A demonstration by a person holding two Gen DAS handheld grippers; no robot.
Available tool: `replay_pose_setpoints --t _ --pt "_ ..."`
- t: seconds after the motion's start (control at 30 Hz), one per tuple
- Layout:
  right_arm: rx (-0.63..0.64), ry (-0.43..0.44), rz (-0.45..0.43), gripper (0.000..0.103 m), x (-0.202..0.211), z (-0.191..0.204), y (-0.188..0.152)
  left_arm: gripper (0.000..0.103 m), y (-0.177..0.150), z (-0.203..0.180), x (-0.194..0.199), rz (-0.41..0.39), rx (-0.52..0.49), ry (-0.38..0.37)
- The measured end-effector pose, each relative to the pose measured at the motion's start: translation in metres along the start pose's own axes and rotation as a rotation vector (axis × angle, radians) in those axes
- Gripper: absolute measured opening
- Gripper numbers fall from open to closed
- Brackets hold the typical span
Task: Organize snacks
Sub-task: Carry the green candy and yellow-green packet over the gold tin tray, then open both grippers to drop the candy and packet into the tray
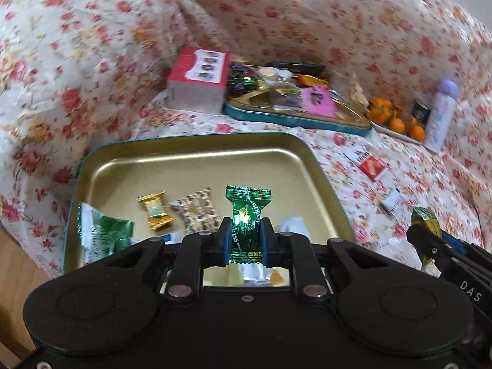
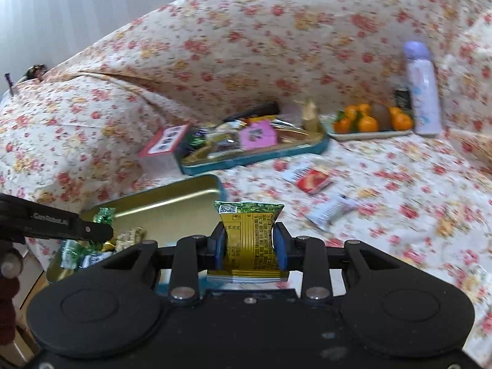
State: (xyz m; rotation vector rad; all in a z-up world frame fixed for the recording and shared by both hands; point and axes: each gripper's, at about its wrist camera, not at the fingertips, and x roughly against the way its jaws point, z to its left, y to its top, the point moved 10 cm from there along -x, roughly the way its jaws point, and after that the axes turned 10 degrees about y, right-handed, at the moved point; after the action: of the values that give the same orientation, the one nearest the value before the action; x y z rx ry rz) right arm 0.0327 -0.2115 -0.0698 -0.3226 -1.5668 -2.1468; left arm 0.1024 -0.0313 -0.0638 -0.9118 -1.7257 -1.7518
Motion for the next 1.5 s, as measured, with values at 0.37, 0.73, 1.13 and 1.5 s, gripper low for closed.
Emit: replay_pose_setpoints --t 0.37,0.73,1.13,1.5 --pt "0.077 0.066 0.025 0.034 -0.05 0.048 0.024 0.024 -0.009 0.011 -0.008 0.015 -0.018 -0.012" --pt "0.142 0.107 0.094 0.034 -0.092 0.087 0.013 0.026 -0.008 0.04 -0.021 0.072 0.11 -0.036" --pt "0.122 0.092 0.089 0.04 -0.119 0.091 0.025 0.028 -0.013 0.034 -0.021 0.11 0.116 -0.073" --pt "0.137 0.046 0.062 0.042 -0.089 0.073 0.013 0.028 -0.017 0.027 -0.02 0.096 0.08 -0.031"
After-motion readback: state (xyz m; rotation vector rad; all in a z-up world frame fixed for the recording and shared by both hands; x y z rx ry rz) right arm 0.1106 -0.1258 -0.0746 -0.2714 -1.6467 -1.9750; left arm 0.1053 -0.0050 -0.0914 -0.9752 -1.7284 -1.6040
